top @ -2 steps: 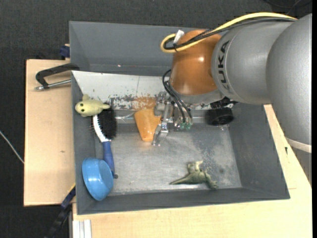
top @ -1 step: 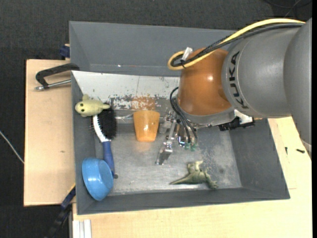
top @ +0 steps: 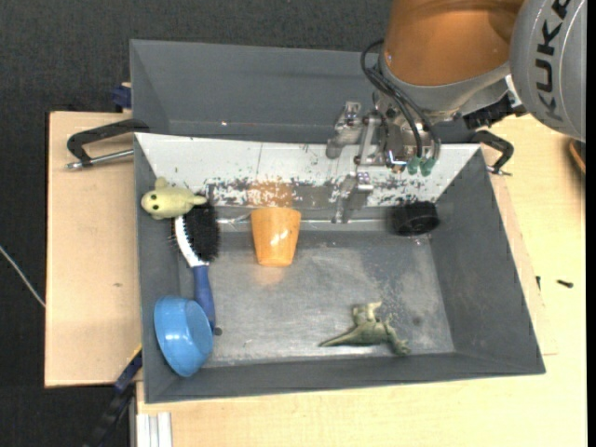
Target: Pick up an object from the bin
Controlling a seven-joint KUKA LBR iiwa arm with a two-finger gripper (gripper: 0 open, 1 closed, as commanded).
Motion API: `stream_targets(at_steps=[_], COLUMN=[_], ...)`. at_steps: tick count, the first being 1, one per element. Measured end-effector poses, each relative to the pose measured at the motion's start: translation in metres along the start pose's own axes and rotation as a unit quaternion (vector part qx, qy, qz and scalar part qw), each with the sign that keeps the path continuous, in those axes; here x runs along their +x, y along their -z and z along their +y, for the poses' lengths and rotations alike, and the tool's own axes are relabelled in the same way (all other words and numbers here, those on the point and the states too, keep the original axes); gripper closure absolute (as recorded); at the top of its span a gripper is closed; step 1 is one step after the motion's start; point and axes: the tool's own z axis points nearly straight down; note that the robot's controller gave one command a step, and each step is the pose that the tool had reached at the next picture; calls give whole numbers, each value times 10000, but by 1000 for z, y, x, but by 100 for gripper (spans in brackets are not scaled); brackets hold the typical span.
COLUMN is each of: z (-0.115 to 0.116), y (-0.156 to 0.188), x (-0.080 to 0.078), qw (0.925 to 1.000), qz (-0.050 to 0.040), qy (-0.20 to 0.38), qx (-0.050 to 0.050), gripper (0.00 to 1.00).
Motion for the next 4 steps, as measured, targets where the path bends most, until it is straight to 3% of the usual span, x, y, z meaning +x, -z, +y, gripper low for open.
stream_targets(at_steps=[1, 2, 3, 4], z=[-3, 6, 4, 10], y=[-172, -181, -191, -259], x=[55, 8, -13, -19], qw=[9977, 9973, 9989, 9932], qz=[126, 49, 59, 62], qy=[670, 726, 460, 1165], qx=[7, -1, 10, -7], gripper=[0, 0, 0, 0])
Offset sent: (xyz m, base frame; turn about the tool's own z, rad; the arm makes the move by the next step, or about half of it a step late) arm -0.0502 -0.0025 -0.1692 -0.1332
